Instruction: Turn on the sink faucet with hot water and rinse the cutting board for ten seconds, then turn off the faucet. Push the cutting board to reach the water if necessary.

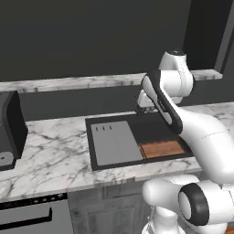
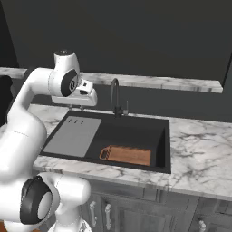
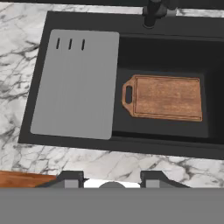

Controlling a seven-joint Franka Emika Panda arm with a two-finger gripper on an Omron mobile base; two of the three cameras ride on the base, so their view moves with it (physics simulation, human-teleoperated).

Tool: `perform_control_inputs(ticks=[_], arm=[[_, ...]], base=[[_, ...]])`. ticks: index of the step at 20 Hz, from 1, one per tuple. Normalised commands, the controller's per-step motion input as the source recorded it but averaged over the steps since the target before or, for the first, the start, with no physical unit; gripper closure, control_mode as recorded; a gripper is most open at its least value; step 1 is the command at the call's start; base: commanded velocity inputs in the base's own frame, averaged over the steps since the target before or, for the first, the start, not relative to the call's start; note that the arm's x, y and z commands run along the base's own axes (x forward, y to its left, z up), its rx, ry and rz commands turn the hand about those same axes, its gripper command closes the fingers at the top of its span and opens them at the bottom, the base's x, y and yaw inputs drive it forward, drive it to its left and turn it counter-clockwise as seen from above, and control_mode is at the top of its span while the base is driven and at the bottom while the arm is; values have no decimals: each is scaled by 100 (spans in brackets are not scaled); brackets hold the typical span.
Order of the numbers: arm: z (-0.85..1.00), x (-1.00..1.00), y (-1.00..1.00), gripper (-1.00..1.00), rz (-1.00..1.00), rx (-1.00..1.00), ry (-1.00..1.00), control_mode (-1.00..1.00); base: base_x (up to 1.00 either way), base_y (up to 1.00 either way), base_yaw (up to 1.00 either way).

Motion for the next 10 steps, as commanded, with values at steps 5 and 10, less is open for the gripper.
perform_control_inputs(ticks=[5,10], arm=[[0,-21,-3,-100,0,0,-2,-100],[0,-45,-29,-100,2,0,-9,-100]], base=[[0,0,0],[0,0,0]])
